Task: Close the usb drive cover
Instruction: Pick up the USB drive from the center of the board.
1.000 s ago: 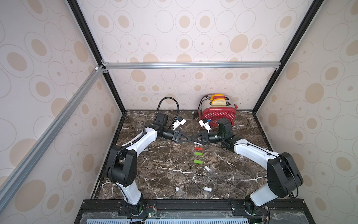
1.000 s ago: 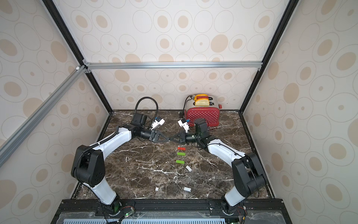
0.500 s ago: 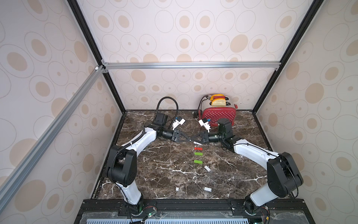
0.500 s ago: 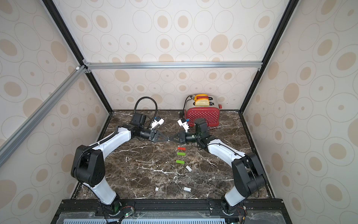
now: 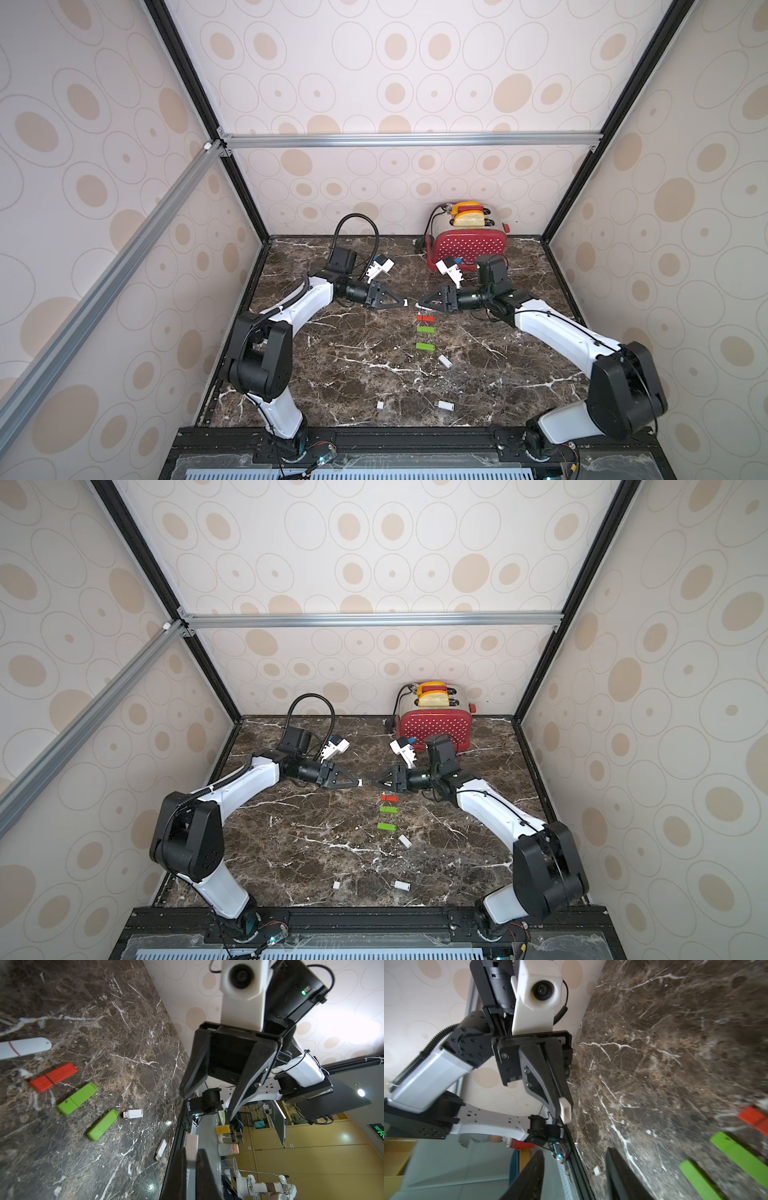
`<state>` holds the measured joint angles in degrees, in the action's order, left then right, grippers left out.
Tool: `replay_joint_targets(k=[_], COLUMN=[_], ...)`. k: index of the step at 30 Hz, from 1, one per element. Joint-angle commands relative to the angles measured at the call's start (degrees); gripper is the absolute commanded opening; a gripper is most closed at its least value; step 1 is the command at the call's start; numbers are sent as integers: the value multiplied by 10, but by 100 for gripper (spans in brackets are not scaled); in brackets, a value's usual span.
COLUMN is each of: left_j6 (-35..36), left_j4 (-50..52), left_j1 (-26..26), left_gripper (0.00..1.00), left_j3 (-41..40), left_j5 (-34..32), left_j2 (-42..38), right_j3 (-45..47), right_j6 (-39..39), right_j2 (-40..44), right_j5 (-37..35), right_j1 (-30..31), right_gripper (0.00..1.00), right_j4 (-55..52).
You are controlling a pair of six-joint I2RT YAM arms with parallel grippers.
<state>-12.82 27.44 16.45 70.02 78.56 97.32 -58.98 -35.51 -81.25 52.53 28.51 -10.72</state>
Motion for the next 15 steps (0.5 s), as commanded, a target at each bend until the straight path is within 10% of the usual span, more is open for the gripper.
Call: replay_joint_targets(k=[1,9,15], left_j6=[23,-23,-67], left_j4=[75,42,5], left_j1=[-19,-19,-20], left_gripper=[0,0,0], left_j3=[3,-57,-73], left_j5=[24,49,62], left_j2=[-15,-15,6], right_j3=[-15,2,9], right_j6=[197,269,262], right_j2=[37,-18,-82], right_j5=[-122,-382,-422], right_j1=[1,93,110], right_gripper=[54,63,60], right_j4=[-233,-376,-375])
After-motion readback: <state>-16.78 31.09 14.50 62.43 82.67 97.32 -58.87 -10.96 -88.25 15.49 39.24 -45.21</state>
